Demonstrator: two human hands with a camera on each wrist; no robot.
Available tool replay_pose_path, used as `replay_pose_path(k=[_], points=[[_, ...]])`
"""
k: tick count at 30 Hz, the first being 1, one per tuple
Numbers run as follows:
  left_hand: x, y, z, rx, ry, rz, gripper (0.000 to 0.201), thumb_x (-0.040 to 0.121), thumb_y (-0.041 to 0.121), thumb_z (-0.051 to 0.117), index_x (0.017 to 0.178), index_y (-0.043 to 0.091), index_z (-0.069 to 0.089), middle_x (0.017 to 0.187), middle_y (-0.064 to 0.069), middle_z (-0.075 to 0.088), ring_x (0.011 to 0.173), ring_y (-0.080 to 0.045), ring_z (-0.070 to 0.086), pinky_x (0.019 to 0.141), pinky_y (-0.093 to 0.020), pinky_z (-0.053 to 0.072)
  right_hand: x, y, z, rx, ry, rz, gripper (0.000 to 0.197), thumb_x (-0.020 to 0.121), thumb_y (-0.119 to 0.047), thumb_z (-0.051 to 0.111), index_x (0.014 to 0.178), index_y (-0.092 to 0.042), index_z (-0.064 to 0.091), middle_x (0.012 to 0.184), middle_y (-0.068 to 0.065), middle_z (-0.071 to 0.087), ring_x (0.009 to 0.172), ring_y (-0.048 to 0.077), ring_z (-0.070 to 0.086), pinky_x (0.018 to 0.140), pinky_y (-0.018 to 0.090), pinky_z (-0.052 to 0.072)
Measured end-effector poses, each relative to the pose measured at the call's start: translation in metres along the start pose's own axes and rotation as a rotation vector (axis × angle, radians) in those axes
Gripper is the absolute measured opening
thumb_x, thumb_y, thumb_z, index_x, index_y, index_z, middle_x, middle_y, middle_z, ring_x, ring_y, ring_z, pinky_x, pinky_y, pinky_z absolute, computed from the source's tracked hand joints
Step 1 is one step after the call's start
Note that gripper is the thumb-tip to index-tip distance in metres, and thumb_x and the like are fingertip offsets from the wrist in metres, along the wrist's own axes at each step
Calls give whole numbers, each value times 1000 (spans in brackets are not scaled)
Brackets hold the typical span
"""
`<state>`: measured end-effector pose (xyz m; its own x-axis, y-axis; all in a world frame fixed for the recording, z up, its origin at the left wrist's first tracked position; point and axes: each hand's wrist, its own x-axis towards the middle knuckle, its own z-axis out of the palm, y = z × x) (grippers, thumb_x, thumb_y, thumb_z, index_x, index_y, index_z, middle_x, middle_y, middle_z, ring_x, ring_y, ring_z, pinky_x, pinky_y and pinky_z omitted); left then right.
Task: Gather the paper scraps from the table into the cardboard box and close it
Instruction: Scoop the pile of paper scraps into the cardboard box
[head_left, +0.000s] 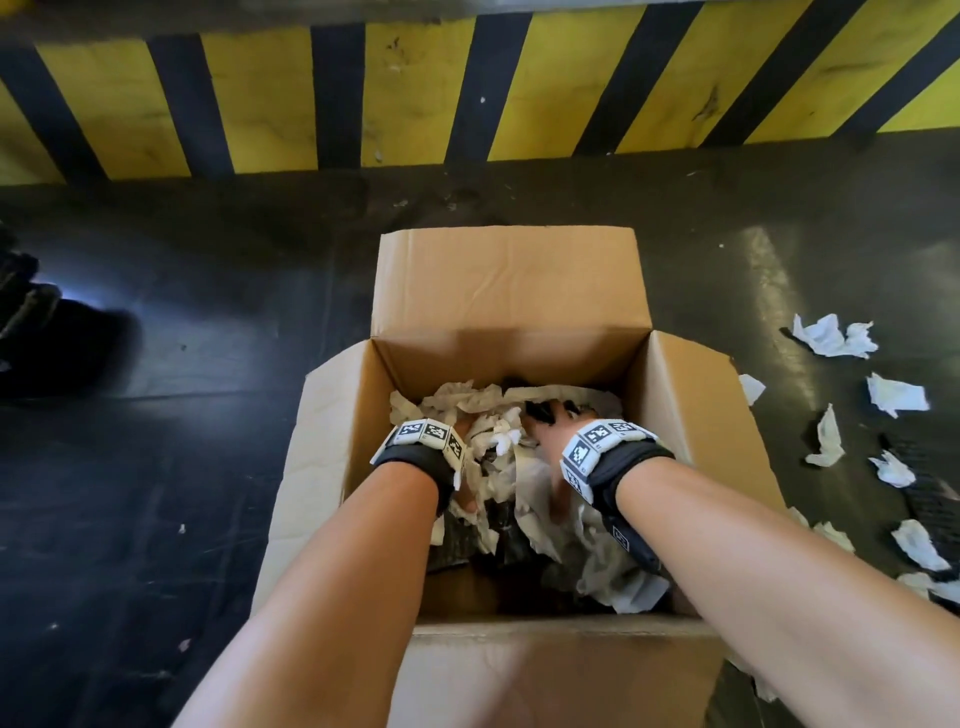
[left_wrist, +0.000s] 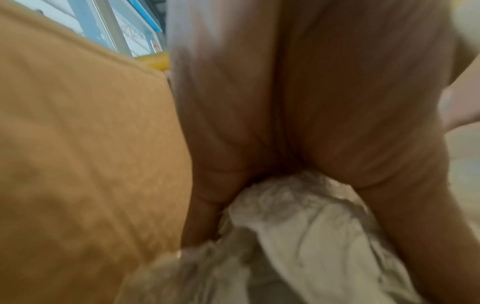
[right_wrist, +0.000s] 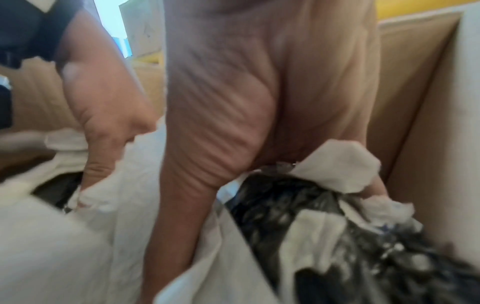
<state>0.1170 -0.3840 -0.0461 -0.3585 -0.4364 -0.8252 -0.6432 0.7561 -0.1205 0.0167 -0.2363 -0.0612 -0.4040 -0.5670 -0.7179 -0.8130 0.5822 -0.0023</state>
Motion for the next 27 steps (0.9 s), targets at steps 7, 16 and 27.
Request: replay_pose_path(k=[7, 16, 27], points=[[-8, 0, -21, -45, 266, 187, 139, 29, 59, 91, 150, 42, 25, 143, -6, 54, 120, -41, 59, 88, -60, 53, -63, 20, -29, 153, 148, -99, 122, 50, -64, 86, 151, -38, 23, 143, 8, 38, 130, 40, 44, 100, 54, 47], [-154, 166, -34, -2, 579, 559, 76, 87, 44, 72, 149, 22, 35, 139, -16, 51, 123, -36, 55, 94, -43, 48, -185, 155, 12, 321, 506, 173, 49, 89, -24, 57, 137, -31, 49, 131, 6, 54, 117, 30, 57, 95, 45, 50], [-188, 373, 92, -61, 328, 875, 77, 85, 44, 75, 149, 22, 38, 142, -9, 53, 132, -29, 51, 107, -40, 45, -257, 334, 214, 441, 189, 531, 110, 67, -41, 86, 152, -38, 17, 154, 13, 25, 137, 49, 33, 106, 59, 39]])
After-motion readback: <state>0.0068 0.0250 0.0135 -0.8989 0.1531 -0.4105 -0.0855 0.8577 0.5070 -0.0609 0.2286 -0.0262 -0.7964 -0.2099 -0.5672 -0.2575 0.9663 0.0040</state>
